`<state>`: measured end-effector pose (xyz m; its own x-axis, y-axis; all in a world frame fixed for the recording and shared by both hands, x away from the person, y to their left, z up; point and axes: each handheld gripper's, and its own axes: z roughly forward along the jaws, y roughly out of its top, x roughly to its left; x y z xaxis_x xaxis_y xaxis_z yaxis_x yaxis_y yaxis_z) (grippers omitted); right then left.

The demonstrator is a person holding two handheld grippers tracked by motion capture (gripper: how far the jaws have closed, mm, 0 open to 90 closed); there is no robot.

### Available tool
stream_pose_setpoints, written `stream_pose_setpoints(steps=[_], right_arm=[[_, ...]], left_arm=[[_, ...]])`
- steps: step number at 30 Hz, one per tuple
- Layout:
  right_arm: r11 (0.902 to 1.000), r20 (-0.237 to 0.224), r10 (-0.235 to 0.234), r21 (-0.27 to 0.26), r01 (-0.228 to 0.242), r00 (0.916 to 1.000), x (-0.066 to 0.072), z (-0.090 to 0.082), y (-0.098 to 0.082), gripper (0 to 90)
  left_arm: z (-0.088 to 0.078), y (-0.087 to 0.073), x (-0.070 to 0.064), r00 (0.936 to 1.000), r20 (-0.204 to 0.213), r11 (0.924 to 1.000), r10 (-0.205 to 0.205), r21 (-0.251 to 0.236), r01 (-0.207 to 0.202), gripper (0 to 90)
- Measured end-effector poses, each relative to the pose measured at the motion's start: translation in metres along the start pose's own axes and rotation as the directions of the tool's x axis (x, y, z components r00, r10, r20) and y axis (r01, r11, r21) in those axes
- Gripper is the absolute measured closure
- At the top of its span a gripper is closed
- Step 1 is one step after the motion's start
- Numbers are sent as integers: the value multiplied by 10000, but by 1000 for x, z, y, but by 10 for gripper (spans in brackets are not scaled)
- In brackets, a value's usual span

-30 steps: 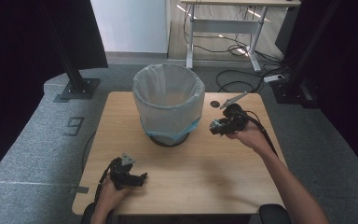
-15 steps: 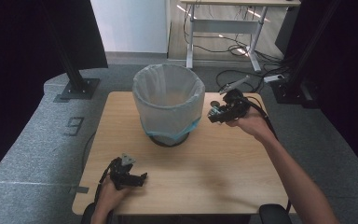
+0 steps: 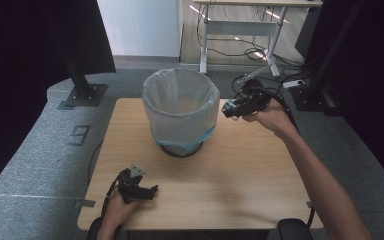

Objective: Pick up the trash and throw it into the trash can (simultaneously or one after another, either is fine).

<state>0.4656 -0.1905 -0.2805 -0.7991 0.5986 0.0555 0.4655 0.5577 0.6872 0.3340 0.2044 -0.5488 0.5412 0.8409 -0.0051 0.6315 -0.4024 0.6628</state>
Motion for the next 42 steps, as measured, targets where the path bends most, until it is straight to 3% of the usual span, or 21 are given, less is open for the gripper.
stream_pose_setpoints(steps=[9,19,30,42], right_arm=[[9999,-58,-102,-102,101,9999,3,-7,30,448],[9993,51,-348,-120,349,9994,8,-2,64,448],[9974,-39,-705,-168,704,9975,17,18,96,446],[9959,49,-889,-187,889,9960,26,54,118,446]], left_arm=[[0,0,0,10000,4,10000,5,9,-5,1],[0,0,0,10000,3,10000,7,7,-7,1],[0,0,0,10000,-1,10000,6,4,-6,0],[0,0,0,10000,-1,10000,3,2,-3,1]])
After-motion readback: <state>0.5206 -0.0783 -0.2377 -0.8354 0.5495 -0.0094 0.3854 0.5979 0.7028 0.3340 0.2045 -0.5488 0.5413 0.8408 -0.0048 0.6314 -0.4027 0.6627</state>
